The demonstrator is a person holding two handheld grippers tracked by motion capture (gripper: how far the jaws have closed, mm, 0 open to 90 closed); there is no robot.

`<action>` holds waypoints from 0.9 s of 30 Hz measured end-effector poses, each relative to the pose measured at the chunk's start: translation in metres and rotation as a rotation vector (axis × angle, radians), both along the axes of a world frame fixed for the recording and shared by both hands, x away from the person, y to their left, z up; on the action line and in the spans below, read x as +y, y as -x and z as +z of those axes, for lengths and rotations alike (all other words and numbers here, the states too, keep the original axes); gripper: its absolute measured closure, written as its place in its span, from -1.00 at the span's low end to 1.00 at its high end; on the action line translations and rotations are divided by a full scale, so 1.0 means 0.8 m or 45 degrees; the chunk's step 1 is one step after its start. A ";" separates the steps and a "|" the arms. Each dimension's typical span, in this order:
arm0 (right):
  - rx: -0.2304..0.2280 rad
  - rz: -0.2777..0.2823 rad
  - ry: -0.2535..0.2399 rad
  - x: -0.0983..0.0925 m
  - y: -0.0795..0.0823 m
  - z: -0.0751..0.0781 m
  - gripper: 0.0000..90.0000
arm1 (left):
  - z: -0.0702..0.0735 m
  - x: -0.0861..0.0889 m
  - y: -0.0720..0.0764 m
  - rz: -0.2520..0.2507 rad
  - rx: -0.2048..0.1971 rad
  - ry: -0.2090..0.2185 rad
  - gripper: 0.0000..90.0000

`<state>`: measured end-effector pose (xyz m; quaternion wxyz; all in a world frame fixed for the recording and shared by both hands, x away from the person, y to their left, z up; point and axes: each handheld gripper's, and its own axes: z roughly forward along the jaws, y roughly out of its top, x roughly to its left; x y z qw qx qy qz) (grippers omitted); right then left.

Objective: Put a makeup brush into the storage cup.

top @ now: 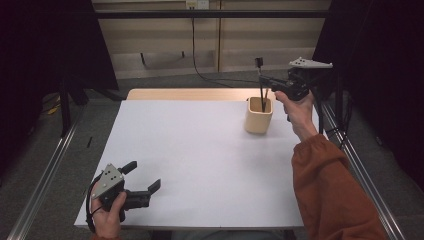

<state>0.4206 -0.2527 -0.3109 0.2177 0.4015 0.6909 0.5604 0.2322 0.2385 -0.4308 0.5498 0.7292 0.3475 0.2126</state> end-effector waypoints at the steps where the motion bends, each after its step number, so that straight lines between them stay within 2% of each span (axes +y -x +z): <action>1: -0.003 -0.002 0.001 0.000 -0.002 0.001 0.91 | 0.000 0.000 0.000 0.000 -0.002 0.003 -0.97; 5: 0.001 -0.023 -0.022 -0.001 -0.012 0.000 0.91 | 0.000 0.001 0.000 -0.001 -0.006 -0.004 -0.97; 15: -0.010 -0.040 -0.009 0.002 -0.028 0.003 0.91 | 0.000 -0.001 0.000 -0.006 0.001 0.005 -0.97; 21: 0.048 -0.067 0.019 0.001 -0.040 -0.009 0.91 | 0.000 0.000 0.000 -0.004 0.002 0.003 -0.97; 27: 0.065 -0.096 0.033 -0.006 -0.051 -0.018 0.91 | 0.000 0.001 0.000 -0.002 0.003 0.010 -0.97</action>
